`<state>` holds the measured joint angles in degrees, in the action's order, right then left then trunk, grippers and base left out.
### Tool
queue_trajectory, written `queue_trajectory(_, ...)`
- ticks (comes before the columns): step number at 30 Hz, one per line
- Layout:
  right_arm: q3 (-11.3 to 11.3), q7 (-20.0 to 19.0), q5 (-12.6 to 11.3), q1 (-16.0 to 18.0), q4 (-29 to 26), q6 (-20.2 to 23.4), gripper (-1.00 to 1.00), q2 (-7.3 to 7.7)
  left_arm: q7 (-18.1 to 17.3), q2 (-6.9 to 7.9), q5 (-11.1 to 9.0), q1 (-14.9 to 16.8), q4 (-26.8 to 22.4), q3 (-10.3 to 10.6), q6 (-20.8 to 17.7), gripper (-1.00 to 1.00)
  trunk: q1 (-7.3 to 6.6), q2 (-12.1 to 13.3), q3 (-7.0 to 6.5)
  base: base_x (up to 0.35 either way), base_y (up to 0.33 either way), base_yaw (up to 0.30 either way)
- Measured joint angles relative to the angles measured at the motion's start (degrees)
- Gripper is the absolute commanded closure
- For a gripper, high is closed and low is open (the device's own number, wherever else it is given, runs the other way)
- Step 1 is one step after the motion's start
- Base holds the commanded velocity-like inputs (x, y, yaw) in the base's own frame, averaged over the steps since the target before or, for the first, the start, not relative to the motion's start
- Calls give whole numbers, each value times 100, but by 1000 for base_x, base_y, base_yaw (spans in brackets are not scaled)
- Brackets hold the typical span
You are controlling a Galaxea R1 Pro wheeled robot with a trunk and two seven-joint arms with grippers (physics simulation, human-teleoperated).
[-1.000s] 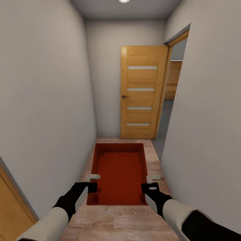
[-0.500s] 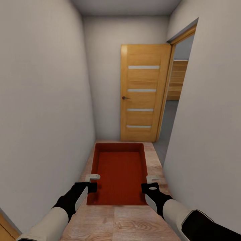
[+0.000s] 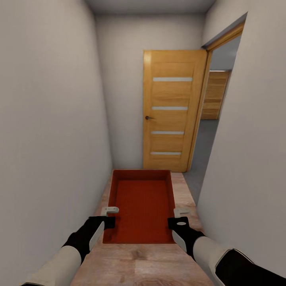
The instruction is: Move the two storage containers from the living room to the garage. In the garage, place one container on the floor and stack the other container on top of it (either order is fine).
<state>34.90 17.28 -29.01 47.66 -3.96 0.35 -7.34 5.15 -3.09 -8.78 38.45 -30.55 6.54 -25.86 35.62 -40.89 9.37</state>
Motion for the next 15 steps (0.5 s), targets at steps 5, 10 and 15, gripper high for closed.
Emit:
queue_trajectory(5,2,0,-1,0,0,0,100,0,3,0,-6,-1,0,3,1,100,0,0,0,322,0,0)
queue_trajectory(10,-3,0,-2,-2,0,0,100,0,3,0,-4,3,2,5,-5,100,0,0,0,322,0,0)
queue_trajectory(15,1,1,-1,0,-1,0,100,0,4,1,-10,1,1,6,0,100,0,0,0,322,0,0)
